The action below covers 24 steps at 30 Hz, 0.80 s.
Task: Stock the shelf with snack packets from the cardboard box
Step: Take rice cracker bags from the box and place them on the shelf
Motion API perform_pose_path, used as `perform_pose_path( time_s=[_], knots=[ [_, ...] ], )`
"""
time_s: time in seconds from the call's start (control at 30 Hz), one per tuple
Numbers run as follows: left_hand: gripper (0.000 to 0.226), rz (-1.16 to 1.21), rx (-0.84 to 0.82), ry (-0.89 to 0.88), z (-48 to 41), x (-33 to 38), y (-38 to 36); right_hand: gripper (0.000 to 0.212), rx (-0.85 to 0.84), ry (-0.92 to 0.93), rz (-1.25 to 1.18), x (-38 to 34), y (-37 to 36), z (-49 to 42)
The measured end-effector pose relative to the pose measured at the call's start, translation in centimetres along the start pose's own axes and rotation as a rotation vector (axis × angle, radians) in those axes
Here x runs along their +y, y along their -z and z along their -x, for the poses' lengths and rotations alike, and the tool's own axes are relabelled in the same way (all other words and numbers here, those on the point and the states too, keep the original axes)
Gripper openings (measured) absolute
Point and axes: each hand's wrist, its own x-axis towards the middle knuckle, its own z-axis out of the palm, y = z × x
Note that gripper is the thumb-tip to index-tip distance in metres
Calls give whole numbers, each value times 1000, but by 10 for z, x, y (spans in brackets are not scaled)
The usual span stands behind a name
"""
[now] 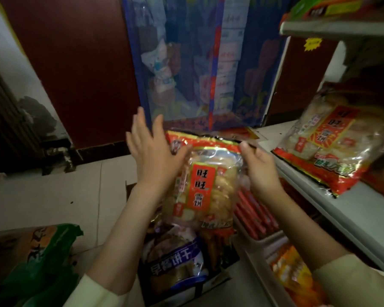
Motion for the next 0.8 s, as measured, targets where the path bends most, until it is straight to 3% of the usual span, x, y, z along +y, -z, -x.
perform_pose_path(
  time_s=[0.07, 0.13, 0.23, 0.37, 0.47, 0.57, 0.7, 0.73, 0.8],
  knots=[
    [103, 227, 6, 113, 2, 20, -9, 32, 101, 80, -46, -21, 21, -4],
    [108, 538, -158, 261, 1, 35, -20, 33, 172, 131, -54, -39, 41, -7],
    [81, 753, -497, 390, 4, 59, -35, 41, 252, 159, -84, -59, 71, -8],
    [71, 832, -601, 341, 17, 89, -56, 41, 347, 143, -86, -75, 102, -7],
    [59, 1033, -669, 331, 28, 121, -65, 41, 438, 170, -34, -86, 131, -4],
    [66, 1146, -776, 278, 33, 145, -72, 29, 507, 176, -34, -97, 156, 2],
    [63, 1186, -778, 200, 37, 189, -82, 18, 604, 169, -105, -105, 201, 17],
    [63, 1203, -777, 193, 39, 201, -83, 23, 606, 170, -165, -106, 211, 22],
    [65, 1217, -774, 169, 41, 218, -88, 54, 563, 132, -251, -105, 228, 33]
  ],
)
